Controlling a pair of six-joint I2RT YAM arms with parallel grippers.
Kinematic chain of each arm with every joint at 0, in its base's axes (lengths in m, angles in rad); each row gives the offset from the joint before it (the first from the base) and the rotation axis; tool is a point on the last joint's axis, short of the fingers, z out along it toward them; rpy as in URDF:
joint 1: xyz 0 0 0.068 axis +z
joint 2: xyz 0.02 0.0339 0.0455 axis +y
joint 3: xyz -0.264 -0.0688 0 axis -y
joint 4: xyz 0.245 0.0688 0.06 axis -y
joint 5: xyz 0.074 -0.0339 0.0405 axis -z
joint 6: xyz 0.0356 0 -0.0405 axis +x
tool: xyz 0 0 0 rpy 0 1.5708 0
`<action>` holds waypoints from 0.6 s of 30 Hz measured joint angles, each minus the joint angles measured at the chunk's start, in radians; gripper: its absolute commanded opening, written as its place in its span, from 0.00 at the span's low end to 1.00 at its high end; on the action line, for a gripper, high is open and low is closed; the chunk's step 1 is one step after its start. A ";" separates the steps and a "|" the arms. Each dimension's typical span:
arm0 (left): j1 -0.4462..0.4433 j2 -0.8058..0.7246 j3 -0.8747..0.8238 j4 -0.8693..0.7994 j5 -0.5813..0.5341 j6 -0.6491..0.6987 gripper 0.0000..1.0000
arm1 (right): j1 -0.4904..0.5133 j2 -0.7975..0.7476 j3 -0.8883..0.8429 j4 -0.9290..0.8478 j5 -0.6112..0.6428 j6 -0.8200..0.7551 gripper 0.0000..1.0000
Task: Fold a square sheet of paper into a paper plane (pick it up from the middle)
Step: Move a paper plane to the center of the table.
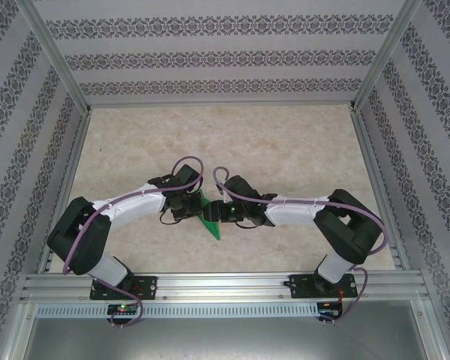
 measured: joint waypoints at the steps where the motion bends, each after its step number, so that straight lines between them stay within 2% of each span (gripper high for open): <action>1: 0.000 0.000 0.000 0.000 0.000 0.000 0.01 | 0.000 0.006 0.000 0.000 0.000 -0.002 0.54; 18: 0.006 -0.001 -0.002 0.011 0.014 0.000 0.01 | 0.000 0.041 0.017 -0.018 0.009 -0.024 0.53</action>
